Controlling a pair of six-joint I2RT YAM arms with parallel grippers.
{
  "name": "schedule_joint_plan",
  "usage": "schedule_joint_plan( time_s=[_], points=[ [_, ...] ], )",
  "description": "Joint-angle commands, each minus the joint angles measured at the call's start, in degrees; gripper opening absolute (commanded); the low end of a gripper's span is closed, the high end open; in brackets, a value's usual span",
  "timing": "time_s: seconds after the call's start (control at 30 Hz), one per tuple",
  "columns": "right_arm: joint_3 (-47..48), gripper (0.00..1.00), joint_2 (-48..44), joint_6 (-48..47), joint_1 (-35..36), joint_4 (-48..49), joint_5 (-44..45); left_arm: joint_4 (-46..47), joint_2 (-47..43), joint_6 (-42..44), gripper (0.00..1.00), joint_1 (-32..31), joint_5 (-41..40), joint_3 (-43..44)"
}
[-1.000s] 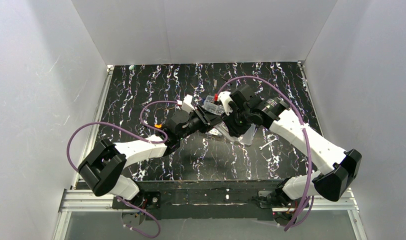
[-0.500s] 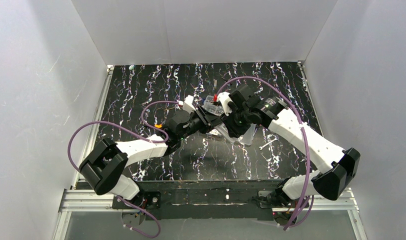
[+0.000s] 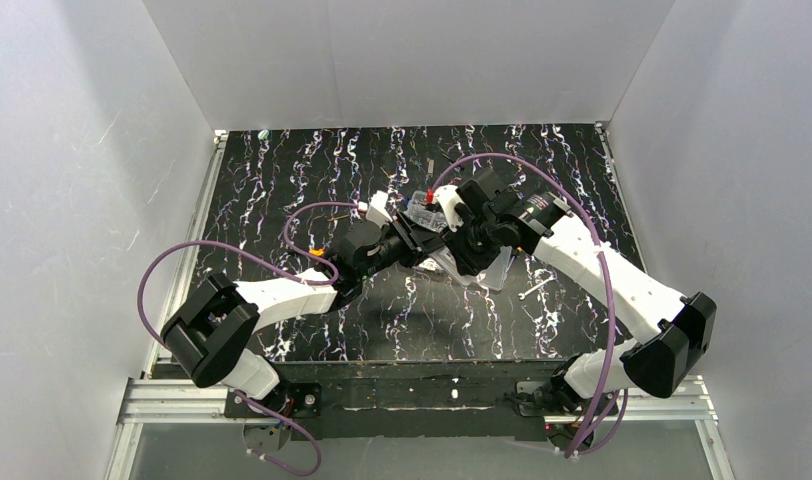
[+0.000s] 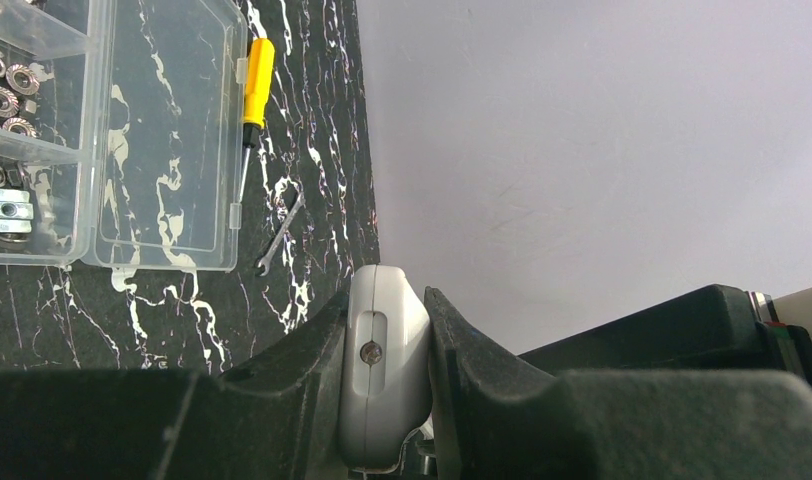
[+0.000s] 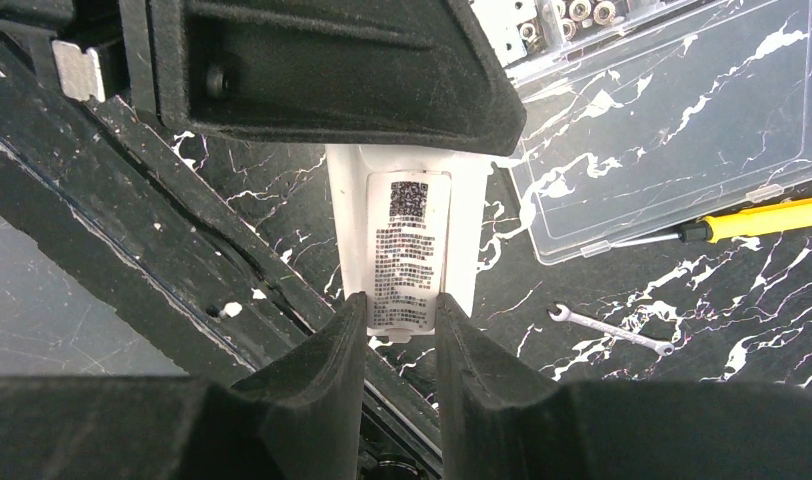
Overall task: Load the batteries into the remote control
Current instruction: Load the battery cover into the remote control.
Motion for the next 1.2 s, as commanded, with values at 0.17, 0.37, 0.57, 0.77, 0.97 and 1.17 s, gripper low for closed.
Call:
schedule_joint_plan(
  time_s=[0.17, 0.37, 0.57, 0.77, 0.97, 1.17],
  points=[
    [2.1, 0.4, 0.1, -0.7, 0.2, 1.8, -2.3, 6.2, -1.2, -0.7, 0.0, -0.4, 0.6, 2.5],
    [1.8, 0.5, 0.0, -0.6, 0.2, 2.0, -2.0, 6.2, -1.0, -0.8, 0.0, -0.3, 0.6, 2.6],
    [2.0, 0.55, -0.5, -0.5, 0.2, 2.1, -0.8, 6.3, -1.0, -0.8, 0.0, -0.3, 0.5, 2.4],
    [3.2, 0.65, -1.4, -0.4, 0.2, 2.6, 1.4, 6.2, -1.1, -0.8, 0.0, -0.4, 0.4, 2.3],
    [3.6, 0.71, -2.7, 0.0, 0.2, 3.5, 2.3, 6.3, -1.0, -0.9, 0.0, -0.3, 0.6, 2.2],
    [4.2, 0.76, -4.4, 1.9, -0.1, 4.4, 2.6, 6.4, -0.9, -0.9, 0.0, -0.4, 0.6, 2.2]
  ],
)
